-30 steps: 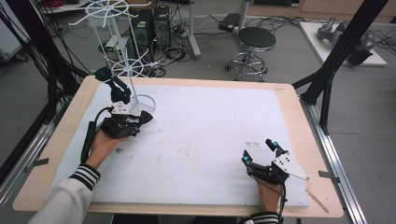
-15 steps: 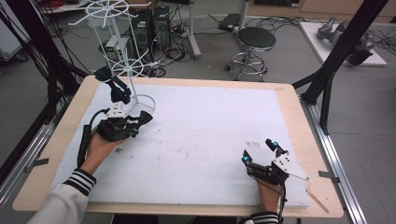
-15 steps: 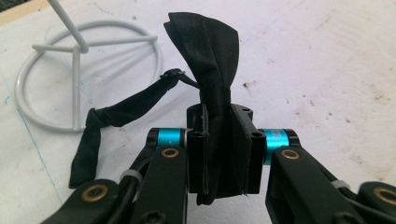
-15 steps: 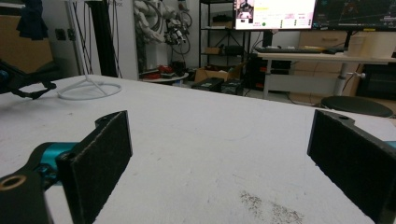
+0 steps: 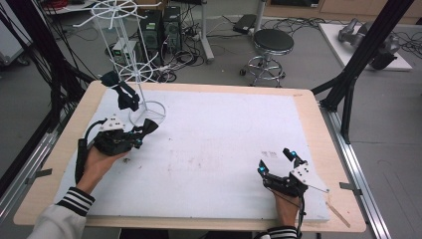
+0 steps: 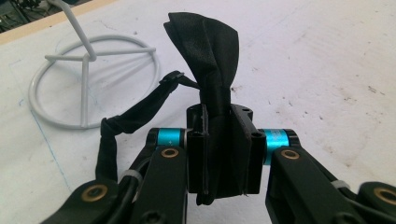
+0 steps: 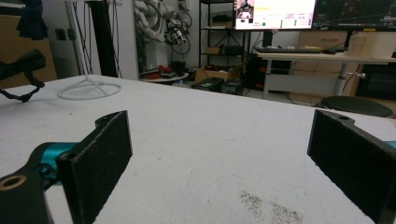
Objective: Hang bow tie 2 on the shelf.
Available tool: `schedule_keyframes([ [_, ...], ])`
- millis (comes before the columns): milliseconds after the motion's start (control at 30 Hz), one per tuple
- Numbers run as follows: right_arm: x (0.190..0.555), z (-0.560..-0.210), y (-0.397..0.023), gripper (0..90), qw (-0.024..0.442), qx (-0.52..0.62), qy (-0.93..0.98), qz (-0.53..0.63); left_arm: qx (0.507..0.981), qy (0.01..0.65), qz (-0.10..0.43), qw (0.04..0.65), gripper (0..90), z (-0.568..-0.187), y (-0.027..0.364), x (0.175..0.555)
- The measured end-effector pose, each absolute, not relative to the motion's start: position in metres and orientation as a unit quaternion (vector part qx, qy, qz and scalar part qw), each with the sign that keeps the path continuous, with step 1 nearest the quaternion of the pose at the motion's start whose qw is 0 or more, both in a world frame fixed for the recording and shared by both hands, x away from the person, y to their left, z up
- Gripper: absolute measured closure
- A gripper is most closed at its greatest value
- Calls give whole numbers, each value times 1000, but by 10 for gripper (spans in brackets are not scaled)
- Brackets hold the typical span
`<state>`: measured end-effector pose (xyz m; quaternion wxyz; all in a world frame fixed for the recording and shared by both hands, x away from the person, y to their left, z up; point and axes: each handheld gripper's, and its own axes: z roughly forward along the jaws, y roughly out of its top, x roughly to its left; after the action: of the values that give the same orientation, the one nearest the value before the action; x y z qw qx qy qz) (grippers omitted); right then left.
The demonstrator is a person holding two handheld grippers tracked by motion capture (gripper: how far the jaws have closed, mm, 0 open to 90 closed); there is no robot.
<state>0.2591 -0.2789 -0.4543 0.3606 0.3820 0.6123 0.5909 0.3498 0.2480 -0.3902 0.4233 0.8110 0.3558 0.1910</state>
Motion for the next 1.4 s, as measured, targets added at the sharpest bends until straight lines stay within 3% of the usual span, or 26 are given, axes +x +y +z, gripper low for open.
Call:
schedule_keyframes([
  [1400,259,-454,-279,58,363,382,613,589,727,354,247,534,770,-322,273,327],
])
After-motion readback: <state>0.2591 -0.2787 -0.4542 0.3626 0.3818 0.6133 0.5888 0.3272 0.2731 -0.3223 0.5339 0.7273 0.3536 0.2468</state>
